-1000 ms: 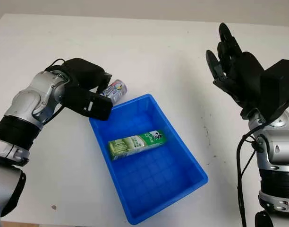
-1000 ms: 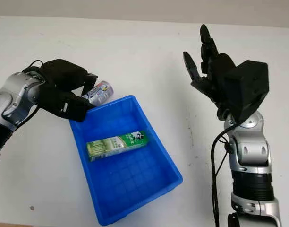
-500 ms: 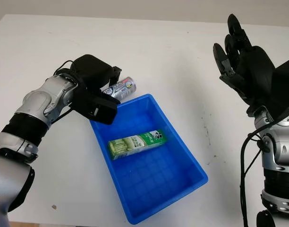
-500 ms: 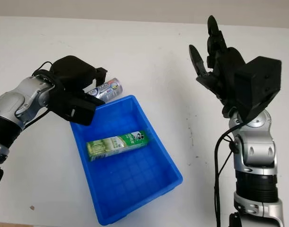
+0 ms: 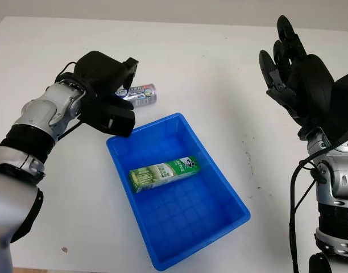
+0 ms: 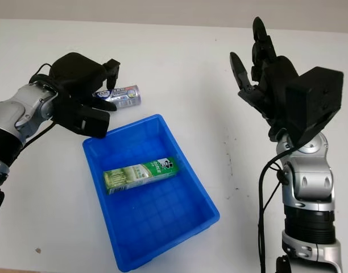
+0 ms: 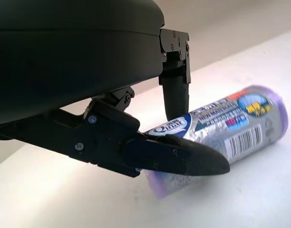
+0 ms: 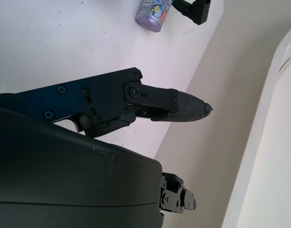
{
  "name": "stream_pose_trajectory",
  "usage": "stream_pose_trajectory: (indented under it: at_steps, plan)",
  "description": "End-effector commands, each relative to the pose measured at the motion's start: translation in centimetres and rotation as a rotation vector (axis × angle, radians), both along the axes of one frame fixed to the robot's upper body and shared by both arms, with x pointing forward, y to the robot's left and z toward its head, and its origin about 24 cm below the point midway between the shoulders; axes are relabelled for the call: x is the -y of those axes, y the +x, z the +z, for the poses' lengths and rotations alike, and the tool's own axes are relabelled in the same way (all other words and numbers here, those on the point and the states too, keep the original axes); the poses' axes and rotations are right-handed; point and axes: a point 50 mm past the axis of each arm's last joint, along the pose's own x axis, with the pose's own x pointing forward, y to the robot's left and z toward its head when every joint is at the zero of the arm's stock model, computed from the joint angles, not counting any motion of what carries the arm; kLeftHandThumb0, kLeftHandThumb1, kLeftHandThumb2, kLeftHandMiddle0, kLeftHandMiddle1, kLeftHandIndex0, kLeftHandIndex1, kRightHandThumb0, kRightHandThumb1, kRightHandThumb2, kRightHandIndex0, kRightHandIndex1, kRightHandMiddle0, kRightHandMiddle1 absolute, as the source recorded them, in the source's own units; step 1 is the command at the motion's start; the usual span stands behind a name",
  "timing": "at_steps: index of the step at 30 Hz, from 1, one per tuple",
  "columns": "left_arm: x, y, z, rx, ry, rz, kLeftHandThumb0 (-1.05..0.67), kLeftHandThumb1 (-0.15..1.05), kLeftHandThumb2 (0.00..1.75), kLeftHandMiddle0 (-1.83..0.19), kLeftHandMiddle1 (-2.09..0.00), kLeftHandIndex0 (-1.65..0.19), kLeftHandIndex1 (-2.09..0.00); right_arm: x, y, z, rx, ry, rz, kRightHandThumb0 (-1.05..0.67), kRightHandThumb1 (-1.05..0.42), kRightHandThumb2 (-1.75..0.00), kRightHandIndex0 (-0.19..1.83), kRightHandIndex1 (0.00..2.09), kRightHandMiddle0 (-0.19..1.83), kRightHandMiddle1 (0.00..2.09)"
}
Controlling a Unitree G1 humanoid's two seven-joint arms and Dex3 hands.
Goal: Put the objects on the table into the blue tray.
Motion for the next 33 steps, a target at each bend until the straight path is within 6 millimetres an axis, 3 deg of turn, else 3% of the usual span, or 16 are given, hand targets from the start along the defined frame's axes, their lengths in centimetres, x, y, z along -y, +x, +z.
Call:
stream_pose_trajectory:
  at_steps: [1,7,8,13,16,19,24,33]
  plan:
    - [-0.4,0.2,2.5,0.084,-0.001,0.014,-0.4,1.05,0.33,-0.59,-2.09,0.05,-1.94,0.2,-0.1,0.1,0.001,0.008,-0.007,-0.54,-1.05,-0.49,-0.19,0.0,-0.18,0.05]
    - [-0.5,0.1,3.4,0.132,-0.073,-0.013,-0.4,1.05,0.29,-0.59,-2.09,-0.13,-2.05,0.1,0.0,0.1,0.002,0.0,0.002,-0.55,-1.05,-0.49,-0.19,0.0,-0.19,0.05]
    - [-0.5,0.1,3.5,0.139,-0.077,-0.018,-0.4,1.05,0.29,-0.6,-2.09,-0.08,-1.96,0.1,0.0,0.1,0.001,0.002,0.005,-0.54,-1.05,-0.49,-0.19,0.0,-0.19,0.04]
    - [-0.6,-0.1,4.3,0.186,-0.119,-0.038,-0.4,1.05,0.29,-0.68,-2.09,-0.07,-2.03,0.1,0.1,0.1,-0.006,0.007,0.0,-0.54,-1.05,-0.49,-0.19,0.0,-0.18,0.03]
    - [-0.4,-0.3,5.1,0.223,-0.153,-0.066,-0.42,1.05,0.3,-0.87,-2.09,-0.13,-2.09,0.1,0.1,0.0,-0.006,0.002,-0.002,-0.54,-1.05,-0.49,-0.19,0.0,-0.19,0.03]
    - [-0.3,-0.7,6.4,0.195,-0.283,-0.103,-0.42,1.05,0.3,-0.82,-2.09,-0.23,-2.09,0.1,0.1,0.0,-0.003,-0.004,-0.001,-0.53,-1.05,-0.51,-0.19,0.0,-0.19,0.04]
    - [-0.1,-2.3,8.7,0.097,-0.511,-0.194,-0.4,1.05,0.31,-0.9,-2.09,-0.59,-2.09,0.1,0.2,-0.2,-0.011,0.018,0.005,-0.52,-1.05,-0.51,-0.19,0.0,-0.19,0.0]
    - [-0.9,-7.4,11.1,-0.062,-0.746,-0.367,-0.41,1.05,0.32,-0.73,-2.09,-0.5,-2.09,0.2,0.3,-0.4,-0.022,0.026,0.001,-0.52,-1.05,-0.49,-0.19,0.0,-0.19,0.01]
